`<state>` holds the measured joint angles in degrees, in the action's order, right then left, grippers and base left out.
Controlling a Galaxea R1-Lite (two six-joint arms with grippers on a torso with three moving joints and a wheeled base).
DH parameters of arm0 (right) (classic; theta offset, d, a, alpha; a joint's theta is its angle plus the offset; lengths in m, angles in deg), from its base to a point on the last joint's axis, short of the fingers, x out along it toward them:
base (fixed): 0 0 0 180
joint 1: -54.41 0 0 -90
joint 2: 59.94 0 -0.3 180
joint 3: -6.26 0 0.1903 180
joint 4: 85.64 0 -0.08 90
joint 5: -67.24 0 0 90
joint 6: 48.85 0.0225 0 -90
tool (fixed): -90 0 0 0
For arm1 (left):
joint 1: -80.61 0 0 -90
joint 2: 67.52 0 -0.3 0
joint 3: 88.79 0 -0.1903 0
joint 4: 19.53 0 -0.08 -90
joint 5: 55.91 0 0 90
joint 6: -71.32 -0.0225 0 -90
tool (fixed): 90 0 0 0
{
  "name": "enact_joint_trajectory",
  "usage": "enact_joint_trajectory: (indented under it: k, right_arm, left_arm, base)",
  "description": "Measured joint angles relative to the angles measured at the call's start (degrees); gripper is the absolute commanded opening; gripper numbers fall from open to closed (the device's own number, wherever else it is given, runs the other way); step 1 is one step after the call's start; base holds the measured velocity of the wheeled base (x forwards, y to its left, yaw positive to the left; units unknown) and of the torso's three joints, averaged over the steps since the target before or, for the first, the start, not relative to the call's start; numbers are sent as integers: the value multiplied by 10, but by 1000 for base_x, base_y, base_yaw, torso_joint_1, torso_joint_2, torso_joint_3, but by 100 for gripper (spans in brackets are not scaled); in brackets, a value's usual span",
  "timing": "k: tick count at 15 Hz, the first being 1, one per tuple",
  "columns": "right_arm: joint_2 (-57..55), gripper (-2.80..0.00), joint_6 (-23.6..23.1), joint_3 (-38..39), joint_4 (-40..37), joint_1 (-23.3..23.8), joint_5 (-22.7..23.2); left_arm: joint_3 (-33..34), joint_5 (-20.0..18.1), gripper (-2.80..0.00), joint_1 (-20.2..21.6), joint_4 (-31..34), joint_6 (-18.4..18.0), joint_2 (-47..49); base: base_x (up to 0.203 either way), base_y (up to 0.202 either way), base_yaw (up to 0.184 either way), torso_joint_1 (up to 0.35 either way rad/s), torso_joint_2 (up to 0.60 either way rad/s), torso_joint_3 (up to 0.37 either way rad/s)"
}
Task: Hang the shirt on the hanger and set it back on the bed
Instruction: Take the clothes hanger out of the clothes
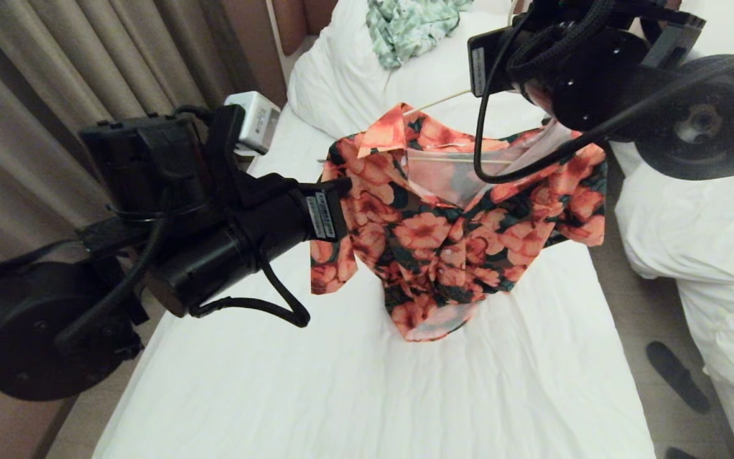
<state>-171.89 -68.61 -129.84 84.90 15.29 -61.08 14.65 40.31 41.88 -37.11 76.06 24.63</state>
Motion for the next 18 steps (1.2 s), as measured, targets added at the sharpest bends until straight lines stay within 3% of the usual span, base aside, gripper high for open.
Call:
enact_joint_trajectory:
  k: [1,10,16,17,18]
  right_arm:
    - [-7,-280,8,1,0,-7,-9]
    - [-53,-280,22,1,11,-40,-12]
    - [-65,-280,26,3,21,-70,-14]
    - [-66,-280,28,3,23,-75,-14]
    - [-67,-280,29,4,23,-77,-14]
  left_arm:
    - [2,2,0,-7,0,-1,6]
    - [7,8,0,-12,-16,-3,47]
    - [8,12,0,5,-74,-18,76]
    - [8,14,-81,9,-75,-18,79]
    - [7,14,-280,13,-76,-19,82]
  base:
    - [0,0,0,0,0,0]
    - [0,0,0,0,0,0]
    - [0,0,0,0,0,0]
    - [0,0,0,0,0,0]
    - [0,0,0,0,0,0]
